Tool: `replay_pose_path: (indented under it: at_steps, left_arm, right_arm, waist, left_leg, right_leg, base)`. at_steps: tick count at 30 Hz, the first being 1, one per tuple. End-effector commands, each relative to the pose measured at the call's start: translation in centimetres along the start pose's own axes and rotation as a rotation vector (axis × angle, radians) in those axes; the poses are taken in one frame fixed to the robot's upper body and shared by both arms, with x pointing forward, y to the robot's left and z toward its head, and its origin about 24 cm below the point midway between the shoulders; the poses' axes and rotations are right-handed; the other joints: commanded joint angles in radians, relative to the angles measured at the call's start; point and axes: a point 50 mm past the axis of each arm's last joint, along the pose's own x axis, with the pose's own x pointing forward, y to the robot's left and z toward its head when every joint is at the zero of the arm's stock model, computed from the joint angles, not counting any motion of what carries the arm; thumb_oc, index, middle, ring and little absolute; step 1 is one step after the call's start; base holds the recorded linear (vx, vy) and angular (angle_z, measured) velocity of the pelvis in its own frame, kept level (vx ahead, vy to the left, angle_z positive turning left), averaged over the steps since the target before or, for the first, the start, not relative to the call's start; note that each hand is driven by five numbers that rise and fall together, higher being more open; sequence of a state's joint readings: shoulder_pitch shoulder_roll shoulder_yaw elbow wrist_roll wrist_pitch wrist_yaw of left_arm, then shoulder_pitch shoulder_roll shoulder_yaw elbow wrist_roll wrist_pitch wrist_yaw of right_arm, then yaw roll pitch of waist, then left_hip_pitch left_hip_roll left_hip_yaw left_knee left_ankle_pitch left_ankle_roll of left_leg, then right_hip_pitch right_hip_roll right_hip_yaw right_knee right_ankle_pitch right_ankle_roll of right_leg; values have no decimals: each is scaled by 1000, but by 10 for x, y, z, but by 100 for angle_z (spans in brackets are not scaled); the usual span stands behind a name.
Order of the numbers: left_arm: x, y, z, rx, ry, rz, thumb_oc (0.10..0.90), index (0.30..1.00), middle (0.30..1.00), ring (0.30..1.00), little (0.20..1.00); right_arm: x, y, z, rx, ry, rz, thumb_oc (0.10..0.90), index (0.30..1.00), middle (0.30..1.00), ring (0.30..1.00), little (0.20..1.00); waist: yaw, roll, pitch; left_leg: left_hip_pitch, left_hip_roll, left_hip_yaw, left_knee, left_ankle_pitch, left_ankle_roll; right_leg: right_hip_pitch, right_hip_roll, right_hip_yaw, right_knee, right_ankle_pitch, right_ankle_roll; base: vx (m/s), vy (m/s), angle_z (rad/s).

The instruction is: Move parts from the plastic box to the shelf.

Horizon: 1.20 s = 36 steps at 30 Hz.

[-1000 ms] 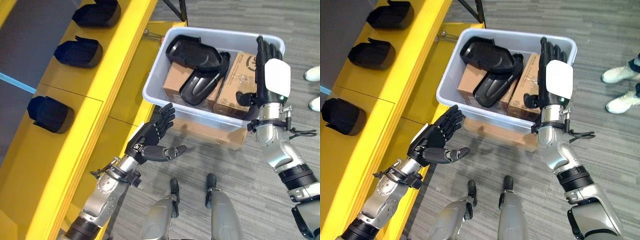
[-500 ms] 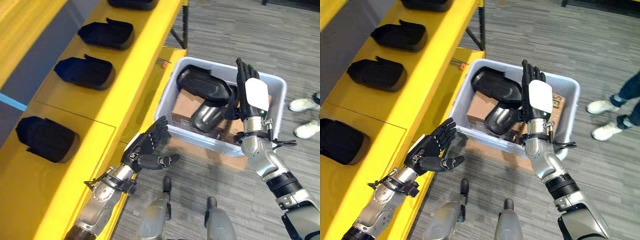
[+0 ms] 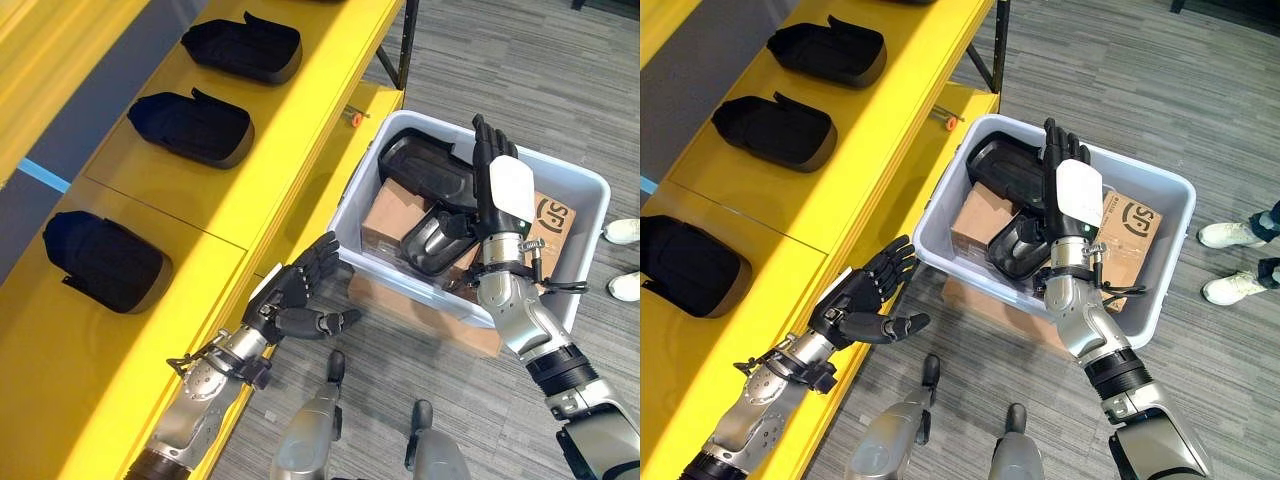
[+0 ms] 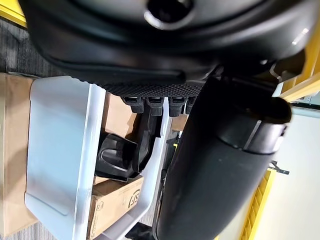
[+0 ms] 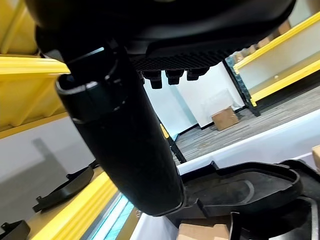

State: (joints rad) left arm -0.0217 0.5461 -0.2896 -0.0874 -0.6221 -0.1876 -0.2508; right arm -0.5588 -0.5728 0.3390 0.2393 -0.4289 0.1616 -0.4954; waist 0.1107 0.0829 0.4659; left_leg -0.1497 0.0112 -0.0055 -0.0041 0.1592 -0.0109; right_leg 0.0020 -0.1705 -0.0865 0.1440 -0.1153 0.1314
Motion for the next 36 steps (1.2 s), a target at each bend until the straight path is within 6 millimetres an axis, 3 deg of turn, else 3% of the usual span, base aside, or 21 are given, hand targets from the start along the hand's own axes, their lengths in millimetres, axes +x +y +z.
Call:
replay_pose_path:
  at_steps: [1, 5, 7, 8, 10, 11, 12, 14, 16, 17, 21, 23, 28, 36]
  left_arm:
    - [4, -14, 33, 13, -176, -84, 900, 1000, 1000, 1000, 1000]
    - [2, -16, 29, -12, -147, -113, 900, 1000, 1000, 1000, 1000]
    - [1, -18, 25, -34, -126, -118, 900, 1000, 1000, 1000, 1000]
    - [0, -19, 22, -40, -118, -103, 900, 1000, 1000, 1000, 1000]
    - [-1, -21, 19, -52, -118, -85, 900, 1000, 1000, 1000, 1000]
    - [-2, -21, 19, -51, -121, -77, 900, 1000, 1000, 1000, 1000]
    - [-2, -20, 19, -47, -121, -74, 900, 1000, 1000, 1000, 1000]
    - [1, -16, 21, -43, -124, -69, 900, 1000, 1000, 1000, 1000]
    - [6, -15, 25, -25, -124, -78, 900, 1000, 1000, 1000, 1000]
    - [7, -15, 25, -19, -124, -80, 900, 1000, 1000, 1000, 1000]
    - [7, -17, 23, -16, -115, -82, 900, 1000, 1000, 1000, 1000]
    - [6, -19, 21, -16, -115, -82, 900, 1000, 1000, 1000, 1000]
    - [7, -19, 23, -15, -126, -81, 900, 1000, 1000, 1000, 1000]
    - [4, -23, 18, -42, -126, -69, 900, 1000, 1000, 1000, 1000]
  right_arm:
    - [24, -34, 35, 9, -181, -175, 900, 1000, 1000, 1000, 1000]
    - [23, -29, 33, -3, -177, -154, 900, 1000, 1000, 1000, 1000]
    - [20, -23, 33, 20, -178, -134, 900, 1000, 1000, 1000, 1000]
    - [19, -20, 33, 21, -186, -114, 900, 1000, 1000, 1000, 1000]
    - [19, -16, 35, 23, -206, -98, 900, 1000, 1000, 1000, 1000]
    - [19, -14, 37, 24, -220, -93, 900, 1000, 1000, 1000, 1000]
    - [21, -14, 39, 28, -225, -93, 900, 1000, 1000, 1000, 1000]
    - [27, -16, 43, 35, -232, -97, 900, 1000, 1000, 1000, 1000]
    - [34, -21, 45, 37, -226, -108, 900, 1000, 1000, 1000, 1000]
    - [36, -23, 45, 37, -223, -110, 900, 1000, 1000, 1000, 1000]
    - [40, -26, 36, 24, -190, -92, 900, 1000, 1000, 1000, 1000]
    - [36, -26, 31, 22, -176, -85, 900, 1000, 1000, 1000, 1000]
    - [32, -23, 32, 15, -184, -85, 900, 1000, 1000, 1000, 1000]
    - [32, -25, 33, -12, -202, -59, 900, 1000, 1000, 1000, 1000]
  waist:
    - [-3, -26, -112]
    - [8, -41, -132]
    - [15, -42, -139]
    - [15, -29, -136]
    - [11, -21, -129]
    - [7, -16, -124]
    - [6, -14, -122]
    - [2, -13, -118]
    - [-9, -16, -114]
    - [-13, -18, -114]
    - [-23, -28, -127]
    - [-25, -34, -138]
    - [-17, -51, -125]
    - [-32, -41, -111]
  left_leg:
    - [-63, -47, 0, 58, -157, 39]
    - [-65, -56, 31, 76, -171, 61]
    - [-42, -63, 48, 67, -184, 89]
    - [-20, -59, 49, 61, -194, 101]
    - [2, -56, 59, 56, -201, 109]
    - [13, -52, 65, 52, -206, 110]
    - [19, -48, 69, 48, -208, 109]
    - [39, -33, 65, 33, -218, 100]
    - [70, -19, 54, 9, -232, 90]
    - [79, -19, 49, 1, -238, 88]
    - [121, -6, 24, -19, -272, 78]
    - [114, -5, -5, -15, -271, 67]
    - [92, 3, -17, 16, -273, 47]
    - [111, 51, -7, -20, -226, 6]
  right_leg:
    - [-6, 68, -37, 38, -47, -99]
    - [17, 62, -49, 84, -46, -94]
    - [-19, 38, -68, 274, 24, -80]
    - [-68, 20, -83, 434, 63, -78]
    - [-146, 2, -73, 548, 79, -72]
    - [-185, -15, -71, 548, 88, -71]
    - [-201, -23, -69, 530, 86, -72]
    - [-224, -54, -66, 360, 99, -70]
    - [-218, -86, -46, 113, 176, -38]
    - [-226, -99, -32, 47, 203, -24]
    - [-216, -112, 21, -108, 279, 27]
    - [-193, -101, 44, -130, 284, 28]
    - [-161, -95, 20, -116, 255, 28]
    - [-128, -67, -6, -109, 185, 22]
  base:
    - [155, 124, -8]
    - [147, 118, -5]
    - [169, 260, -8]
    - [147, 268, -24]
    - [85, 164, -46]
    - [40, 45, -59]
    - [63, -59, -63]
    - [64, -154, -46]
    - [86, -261, -18]
    - [78, -203, 2]
    - [118, -221, 32]
    - [41, -186, 54]
    - [-8, -171, 50]
    - [7, -83, -10]
